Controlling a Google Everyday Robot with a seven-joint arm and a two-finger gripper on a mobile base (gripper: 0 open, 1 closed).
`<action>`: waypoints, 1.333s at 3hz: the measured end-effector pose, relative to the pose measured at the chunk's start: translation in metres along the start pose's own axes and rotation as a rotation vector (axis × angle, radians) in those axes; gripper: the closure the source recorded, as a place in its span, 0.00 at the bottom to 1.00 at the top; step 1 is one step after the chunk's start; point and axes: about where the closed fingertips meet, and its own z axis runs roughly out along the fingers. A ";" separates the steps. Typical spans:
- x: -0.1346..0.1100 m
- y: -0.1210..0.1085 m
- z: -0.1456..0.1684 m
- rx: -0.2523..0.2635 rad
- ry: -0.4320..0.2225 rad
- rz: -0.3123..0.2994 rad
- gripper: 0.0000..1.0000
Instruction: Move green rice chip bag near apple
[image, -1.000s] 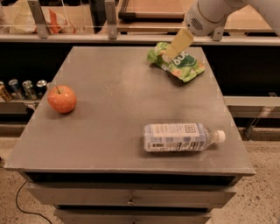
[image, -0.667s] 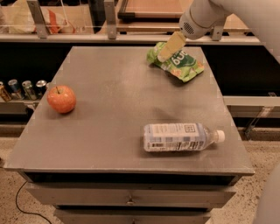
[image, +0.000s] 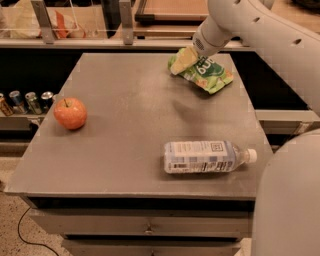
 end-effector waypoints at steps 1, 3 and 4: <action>0.001 0.001 0.024 -0.007 0.005 0.039 0.16; 0.004 -0.003 0.042 -0.015 -0.028 0.112 0.62; -0.010 -0.007 0.027 -0.029 -0.093 0.098 0.85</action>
Offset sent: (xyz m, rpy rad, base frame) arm 0.0294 -0.0053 -0.0396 0.1029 0.0140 -0.1015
